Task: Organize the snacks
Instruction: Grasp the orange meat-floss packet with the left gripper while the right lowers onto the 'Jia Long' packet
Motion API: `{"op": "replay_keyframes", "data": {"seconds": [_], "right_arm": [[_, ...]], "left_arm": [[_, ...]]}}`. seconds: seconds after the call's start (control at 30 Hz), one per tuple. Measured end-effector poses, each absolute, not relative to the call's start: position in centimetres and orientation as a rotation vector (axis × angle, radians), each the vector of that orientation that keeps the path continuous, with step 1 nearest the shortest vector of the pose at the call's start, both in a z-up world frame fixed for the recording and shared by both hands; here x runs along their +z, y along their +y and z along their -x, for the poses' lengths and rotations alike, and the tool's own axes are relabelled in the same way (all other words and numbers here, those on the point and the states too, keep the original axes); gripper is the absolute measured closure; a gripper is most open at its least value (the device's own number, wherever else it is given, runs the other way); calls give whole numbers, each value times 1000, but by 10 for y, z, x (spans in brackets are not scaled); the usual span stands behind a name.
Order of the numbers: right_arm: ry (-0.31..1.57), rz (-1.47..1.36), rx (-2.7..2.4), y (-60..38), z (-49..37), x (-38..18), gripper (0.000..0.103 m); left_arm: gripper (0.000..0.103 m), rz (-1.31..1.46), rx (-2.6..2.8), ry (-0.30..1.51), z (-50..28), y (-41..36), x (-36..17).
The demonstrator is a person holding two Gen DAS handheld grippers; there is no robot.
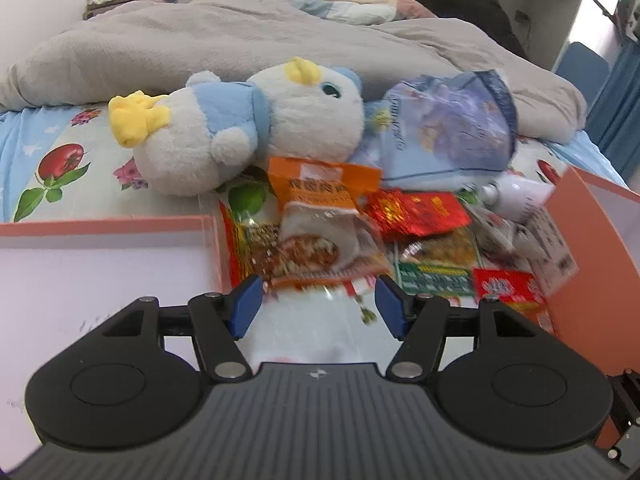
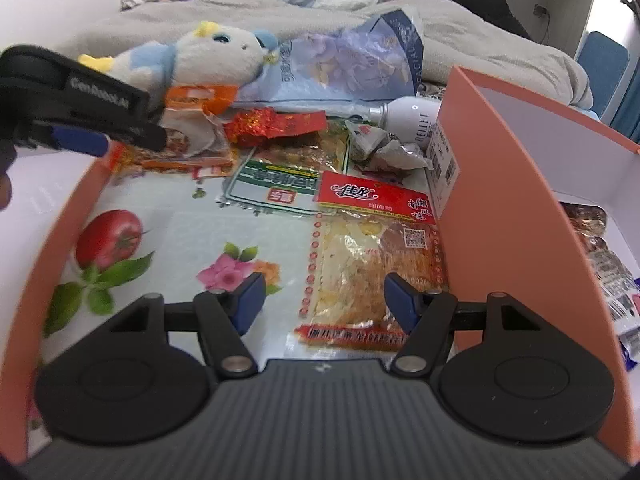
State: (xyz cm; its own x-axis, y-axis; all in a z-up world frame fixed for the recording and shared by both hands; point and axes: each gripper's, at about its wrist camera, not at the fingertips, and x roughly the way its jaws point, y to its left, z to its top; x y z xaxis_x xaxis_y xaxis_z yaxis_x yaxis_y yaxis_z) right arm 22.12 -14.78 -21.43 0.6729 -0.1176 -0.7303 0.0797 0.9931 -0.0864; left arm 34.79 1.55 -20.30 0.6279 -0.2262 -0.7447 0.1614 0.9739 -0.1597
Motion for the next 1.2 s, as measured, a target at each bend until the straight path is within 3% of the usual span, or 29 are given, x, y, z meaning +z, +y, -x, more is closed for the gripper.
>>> {"op": "replay_keyframes", "data": {"seconds": [0.1, 0.6, 0.67, 0.93, 1.2], "right_arm": [[822, 56, -128, -150, -232, -219, 35], [875, 21, -174, -160, -260, -233, 30], [885, -3, -169, -161, -260, -233, 29], [920, -33, -93, -155, -251, -232, 29], [933, -33, -37, -145, -227, -228, 29]], "left_arm": [[28, 69, -245, 862, -362, 11, -206], [27, 49, -228, 845, -409, -8, -236], [29, 50, -234, 858, -412, -9, -242], [61, 55, -240, 865, -410, -4, -242], [71, 92, -233, 871, -388, 9, -226]]}}
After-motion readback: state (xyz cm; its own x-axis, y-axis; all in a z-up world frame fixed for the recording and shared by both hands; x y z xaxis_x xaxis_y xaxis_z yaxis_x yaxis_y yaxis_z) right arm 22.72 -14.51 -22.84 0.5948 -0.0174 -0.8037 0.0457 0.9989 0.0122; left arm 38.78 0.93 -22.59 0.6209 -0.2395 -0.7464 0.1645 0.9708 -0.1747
